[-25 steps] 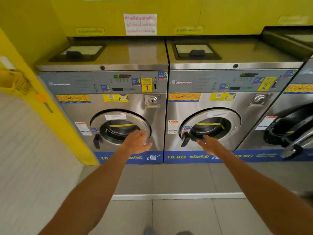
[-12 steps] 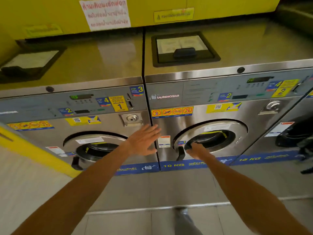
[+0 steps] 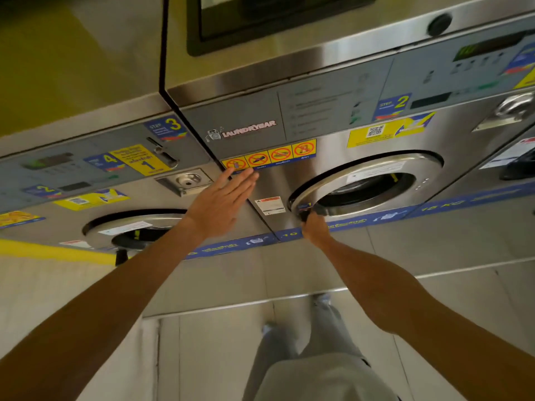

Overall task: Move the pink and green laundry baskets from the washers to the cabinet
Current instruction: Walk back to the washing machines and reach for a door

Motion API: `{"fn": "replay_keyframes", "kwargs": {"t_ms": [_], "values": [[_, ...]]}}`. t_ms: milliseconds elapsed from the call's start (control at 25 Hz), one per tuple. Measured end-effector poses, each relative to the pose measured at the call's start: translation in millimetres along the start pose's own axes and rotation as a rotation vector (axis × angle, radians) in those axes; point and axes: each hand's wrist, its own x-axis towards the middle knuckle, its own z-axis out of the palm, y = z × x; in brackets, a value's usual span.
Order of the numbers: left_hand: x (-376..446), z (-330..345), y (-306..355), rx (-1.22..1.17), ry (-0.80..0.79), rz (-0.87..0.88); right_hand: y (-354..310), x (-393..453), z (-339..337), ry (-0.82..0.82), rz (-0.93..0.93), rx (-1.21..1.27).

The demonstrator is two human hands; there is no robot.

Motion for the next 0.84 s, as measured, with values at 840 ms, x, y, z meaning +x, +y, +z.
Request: {"fn": "replay_keyframes", "kwargs": {"t_ms": [840], "values": [[-2, 32, 5, -0.173, 0.16, -0.006, 141, -153, 13, 0.033, 0.185, -0.061]]}}
